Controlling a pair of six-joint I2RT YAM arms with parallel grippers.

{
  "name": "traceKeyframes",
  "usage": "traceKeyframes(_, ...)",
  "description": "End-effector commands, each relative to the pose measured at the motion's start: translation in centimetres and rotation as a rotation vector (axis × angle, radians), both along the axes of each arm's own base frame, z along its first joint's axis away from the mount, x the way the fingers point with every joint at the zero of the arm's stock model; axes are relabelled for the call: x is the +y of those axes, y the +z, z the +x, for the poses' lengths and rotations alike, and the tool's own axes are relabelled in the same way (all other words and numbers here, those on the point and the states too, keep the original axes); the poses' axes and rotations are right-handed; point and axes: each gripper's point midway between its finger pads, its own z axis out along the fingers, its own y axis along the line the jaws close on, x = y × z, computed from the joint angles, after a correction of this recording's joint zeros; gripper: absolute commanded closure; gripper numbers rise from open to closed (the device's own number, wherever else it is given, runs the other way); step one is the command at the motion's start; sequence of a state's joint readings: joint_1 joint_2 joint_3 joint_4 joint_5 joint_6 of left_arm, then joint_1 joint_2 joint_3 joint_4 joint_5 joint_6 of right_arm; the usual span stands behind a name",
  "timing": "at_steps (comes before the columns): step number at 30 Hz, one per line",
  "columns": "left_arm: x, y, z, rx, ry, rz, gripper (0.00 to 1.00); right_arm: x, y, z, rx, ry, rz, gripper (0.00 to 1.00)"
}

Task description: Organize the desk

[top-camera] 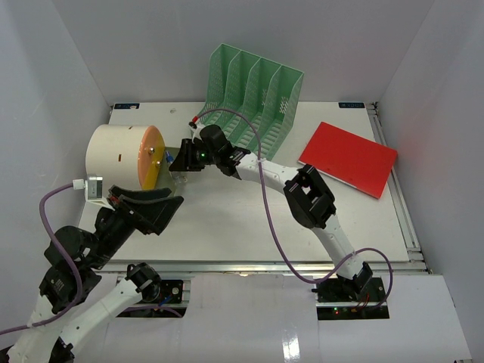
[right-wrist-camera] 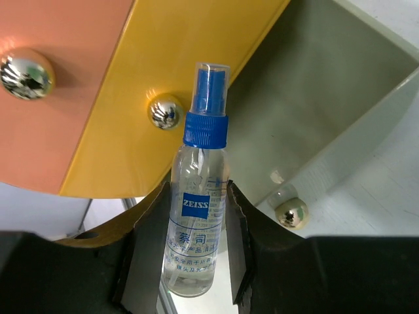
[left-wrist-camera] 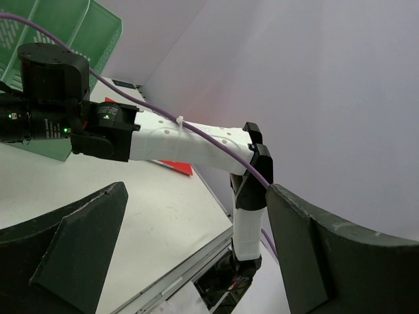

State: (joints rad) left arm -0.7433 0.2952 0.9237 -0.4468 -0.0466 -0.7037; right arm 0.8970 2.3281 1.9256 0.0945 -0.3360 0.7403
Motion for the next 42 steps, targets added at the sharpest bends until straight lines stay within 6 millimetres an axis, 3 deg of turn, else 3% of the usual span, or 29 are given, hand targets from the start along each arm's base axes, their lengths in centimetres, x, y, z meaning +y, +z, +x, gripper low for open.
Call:
traceKeyframes(1, -0.4, -1.1, 0.7, 0.045, 0.009, 0.008, 0.02, 1.0, 5.0, 1.5, -0.024, -0.055, 0.129, 0.81)
traceKeyframes(4, -0.8, -1.5, 0.9, 0.062, 0.001, 0.006, 0.02, 0.9, 5.1, 2.1, -0.011, -0.091, 0.134, 0.72)
traceKeyframes(12, -1.5, -2.2, 1.3, 0.093, -0.014, 0.018, 0.02, 1.6, 4.9, 2.1, -0.042, -0.088, 0.130, 0.37)
traceKeyframes(15, -1.9, -2.9, 1.5, 0.106, -0.022, 0.030, 0.02, 1.2, 6.4, 2.2, -0.075, -0.067, 0.151, 0.30)
traceKeyframes(20, -2.5, -4.1, 1.8, 0.126, -0.034, 0.063, 0.02, -0.9, 9.8, 2.6, -0.143, -0.031, 0.186, 0.28)
traceKeyframes(23, -3.3, -5.5, 2.4, 0.150, -0.044, 0.106, 0.03, -4.5, 12.2, 2.0, -0.212, 0.097, 0.241, 0.36)
traceKeyframes(25, -3.8, -6.8, 3.0, 0.180, -0.043, 0.143, 0.09, -8.6, 14.1, 2.3, -0.304, 0.192, 0.288, 0.44)
traceKeyframes(27, -4.6, -8.8, 4.0, 0.225, -0.037, 0.198, 0.19, -13.1, 12.0, 2.8, -0.280, 0.256, 0.251, 0.58)
traceKeyframes(29, -5.5, -11.5, 5.3, 0.292, -0.024, 0.274, 0.30, -16.5, 10.1, 3.3, -0.252, 0.213, 0.173, 0.69)
traceKeyframes(31, -5.7, -13.6, 6.6, 0.329, 0.006, 0.346, 0.47, -20.9, 7.1, 3.5, -0.335, 0.117, 0.010, 0.71)
traceKeyframes(32, -5.9, -14.8, 7.5, 0.352, 0.032, 0.394, 0.53, -22.7, 6.6, 3.0, -0.417, 0.087, -0.060, 0.72)
traceKeyframes(36, -6.4, -20.3, 11.4, 0.457, 0.119, 0.643, 0.68, -28.3, 8.1, 0.6, -0.653, 0.047, -0.179, 0.74)
traceKeyframes(39, -6.7, -22.3, 14.1, 0.493, 0.149, 0.787, 0.75, -31.0, 7.9, -1.4, -0.747, 0.116, -0.160, 0.77)
traceKeyframes(42, -6.5, -26.4, 16.9, 0.564, 0.139, 0.944, 0.76, -33.5, 8.6, -2.4, -0.802, 0.131, -0.131, 0.78)
